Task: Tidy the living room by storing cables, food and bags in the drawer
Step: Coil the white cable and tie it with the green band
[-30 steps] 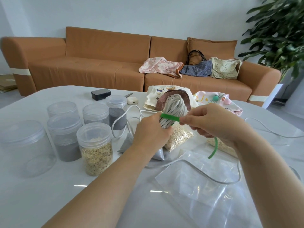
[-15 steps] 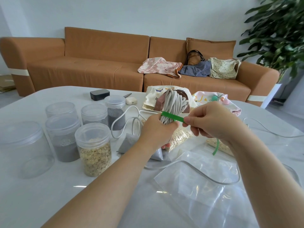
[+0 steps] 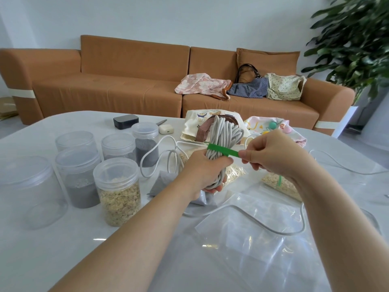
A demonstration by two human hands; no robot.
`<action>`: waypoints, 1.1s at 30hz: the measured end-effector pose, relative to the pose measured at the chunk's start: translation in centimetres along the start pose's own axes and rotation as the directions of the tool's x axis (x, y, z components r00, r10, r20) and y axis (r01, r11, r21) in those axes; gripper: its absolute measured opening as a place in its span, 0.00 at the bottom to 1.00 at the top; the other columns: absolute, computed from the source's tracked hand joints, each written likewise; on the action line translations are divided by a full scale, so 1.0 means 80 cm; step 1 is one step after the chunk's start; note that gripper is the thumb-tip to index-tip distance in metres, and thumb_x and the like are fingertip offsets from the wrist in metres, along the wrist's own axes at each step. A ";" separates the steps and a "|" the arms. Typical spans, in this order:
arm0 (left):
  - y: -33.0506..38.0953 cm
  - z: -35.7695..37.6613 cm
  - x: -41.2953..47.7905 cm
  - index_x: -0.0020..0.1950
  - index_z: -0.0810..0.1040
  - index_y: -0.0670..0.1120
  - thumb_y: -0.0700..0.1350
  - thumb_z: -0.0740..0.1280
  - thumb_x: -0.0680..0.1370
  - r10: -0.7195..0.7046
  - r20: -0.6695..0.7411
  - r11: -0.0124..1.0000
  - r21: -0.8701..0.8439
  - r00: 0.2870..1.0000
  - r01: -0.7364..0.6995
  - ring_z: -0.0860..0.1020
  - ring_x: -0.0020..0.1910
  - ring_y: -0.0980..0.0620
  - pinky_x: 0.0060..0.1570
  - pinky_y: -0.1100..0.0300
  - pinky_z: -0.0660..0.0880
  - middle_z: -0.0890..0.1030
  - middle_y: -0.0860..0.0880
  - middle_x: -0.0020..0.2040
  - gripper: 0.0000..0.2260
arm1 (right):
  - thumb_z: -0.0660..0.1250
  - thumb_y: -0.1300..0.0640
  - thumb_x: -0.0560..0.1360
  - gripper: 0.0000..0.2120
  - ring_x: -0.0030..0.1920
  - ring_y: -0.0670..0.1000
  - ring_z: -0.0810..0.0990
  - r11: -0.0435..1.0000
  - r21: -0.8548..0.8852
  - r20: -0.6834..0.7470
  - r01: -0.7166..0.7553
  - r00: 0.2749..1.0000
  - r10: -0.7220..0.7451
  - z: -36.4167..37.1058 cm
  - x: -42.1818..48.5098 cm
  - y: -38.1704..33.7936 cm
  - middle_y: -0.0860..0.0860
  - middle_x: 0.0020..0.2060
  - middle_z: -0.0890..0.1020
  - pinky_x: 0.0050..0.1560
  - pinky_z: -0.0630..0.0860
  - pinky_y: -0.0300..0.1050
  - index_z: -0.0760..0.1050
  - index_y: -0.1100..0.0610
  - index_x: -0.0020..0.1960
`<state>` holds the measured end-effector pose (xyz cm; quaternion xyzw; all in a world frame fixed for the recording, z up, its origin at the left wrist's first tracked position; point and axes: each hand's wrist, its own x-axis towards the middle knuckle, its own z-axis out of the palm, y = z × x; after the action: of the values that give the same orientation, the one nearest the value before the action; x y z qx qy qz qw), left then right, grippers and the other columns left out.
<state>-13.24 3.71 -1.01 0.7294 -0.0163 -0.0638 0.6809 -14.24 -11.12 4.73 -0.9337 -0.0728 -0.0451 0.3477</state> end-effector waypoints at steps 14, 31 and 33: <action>-0.002 -0.003 0.000 0.40 0.74 0.41 0.42 0.67 0.76 0.011 0.107 0.999 -0.046 0.994 -0.006 0.71 0.22 0.48 0.23 0.63 0.67 0.75 0.43 0.29 0.07 | 0.71 0.54 0.72 0.16 0.19 0.42 0.64 0.999 -0.004 0.079 -0.032 0.996 0.032 -0.003 0.004 0.007 0.46 0.17 0.73 0.31 0.64 0.40 0.76 0.54 0.26; -0.004 -0.009 -0.004 0.39 0.72 0.40 0.37 0.66 0.76 0.077 0.245 0.992 -0.119 0.966 -0.048 0.69 0.20 0.49 0.22 0.66 0.64 0.73 0.43 0.26 0.07 | 0.75 0.51 0.68 0.20 0.17 0.44 0.63 0.999 -0.017 0.077 -0.032 0.996 0.033 0.000 0.011 0.020 0.52 0.21 0.71 0.27 0.63 0.38 0.71 0.57 0.24; -0.004 -0.010 -0.003 0.39 0.72 0.40 0.36 0.66 0.75 0.086 0.247 0.989 -0.136 0.965 -0.053 0.69 0.19 0.49 0.21 0.66 0.64 0.72 0.43 0.27 0.06 | 0.75 0.51 0.67 0.21 0.17 0.43 0.62 1.000 -0.005 0.061 -0.023 0.998 0.024 0.001 0.012 0.020 0.50 0.19 0.71 0.28 0.63 0.39 0.70 0.57 0.23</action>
<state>-13.42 4.52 -1.27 0.6690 -0.1242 -0.1329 0.7207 -13.04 -12.16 3.77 -0.9362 -0.0724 -0.0128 0.3436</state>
